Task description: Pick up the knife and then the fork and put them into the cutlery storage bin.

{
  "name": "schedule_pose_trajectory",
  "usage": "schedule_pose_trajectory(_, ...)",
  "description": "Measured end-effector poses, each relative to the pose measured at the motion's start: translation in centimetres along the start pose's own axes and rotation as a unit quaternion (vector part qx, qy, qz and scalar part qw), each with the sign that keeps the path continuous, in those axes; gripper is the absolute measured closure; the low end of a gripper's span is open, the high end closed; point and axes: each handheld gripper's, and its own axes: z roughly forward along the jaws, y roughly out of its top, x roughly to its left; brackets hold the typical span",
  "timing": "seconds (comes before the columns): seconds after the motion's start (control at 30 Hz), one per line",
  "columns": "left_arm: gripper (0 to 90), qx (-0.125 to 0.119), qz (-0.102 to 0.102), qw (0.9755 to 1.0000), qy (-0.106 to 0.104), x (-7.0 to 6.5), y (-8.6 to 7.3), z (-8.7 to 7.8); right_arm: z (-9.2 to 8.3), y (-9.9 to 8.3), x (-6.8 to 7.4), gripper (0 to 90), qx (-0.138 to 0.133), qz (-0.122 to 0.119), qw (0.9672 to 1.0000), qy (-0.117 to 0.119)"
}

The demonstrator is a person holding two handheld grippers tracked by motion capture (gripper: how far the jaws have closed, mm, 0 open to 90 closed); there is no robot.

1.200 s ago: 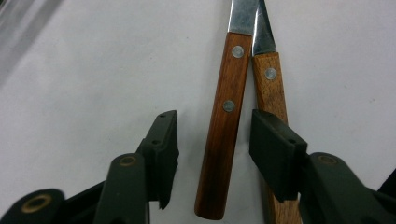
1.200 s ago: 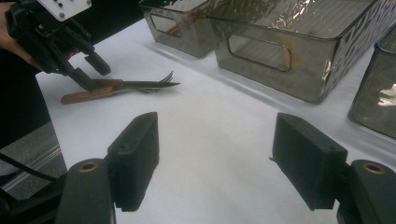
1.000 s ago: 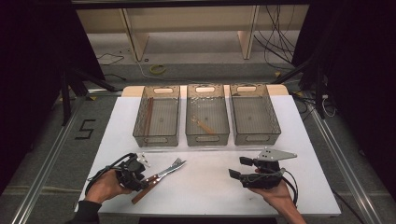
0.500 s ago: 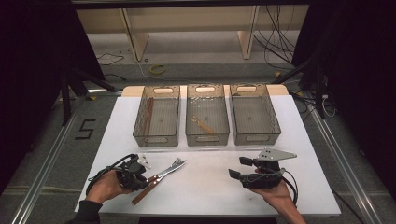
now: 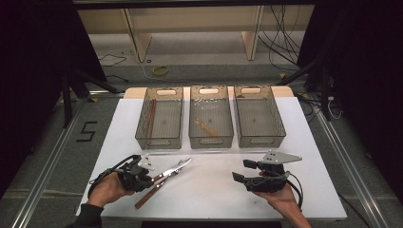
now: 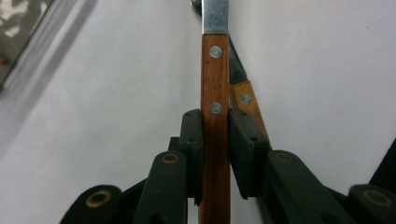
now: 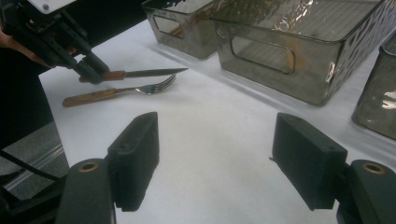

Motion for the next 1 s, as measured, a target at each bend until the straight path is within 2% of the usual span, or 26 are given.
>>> schedule_pose_trajectory(0.27,75.5,-0.026,0.009,0.9995,-0.013,-0.7,1.4,-0.2,-0.1,0.5,0.6,32.6,-0.007,-0.009,0.9999,0.008)
schedule_pose_trajectory(0.33,75.5,-0.030,0.020,0.9992,-0.017,-1.0,1.9,-0.3,0.0,0.8,0.8,32.6,-0.009,-0.009,0.9997,0.020)
schedule_pose_trajectory(0.53,75.5,-0.037,0.043,0.9976,-0.039,-2.3,3.6,-0.1,0.4,1.8,2.2,32.6,-0.002,-0.041,0.9983,0.042)
schedule_pose_trajectory(0.73,75.5,-0.027,0.075,0.9951,-0.058,-3.6,5.3,0.8,0.9,2.7,3.4,32.8,0.011,-0.074,0.9958,0.052)
schedule_pose_trajectory(0.83,75.5,-0.024,0.089,0.9939,-0.061,-4.2,6.1,1.4,1.5,3.0,3.9,32.8,0.023,-0.082,0.9948,0.057)
schedule_pose_trajectory(1.0,75.5,-0.024,0.114,0.9906,-0.072,-5.2,7.3,1.7,2.5,3.3,4.6,32.8,0.039,-0.101,0.9922,0.062)
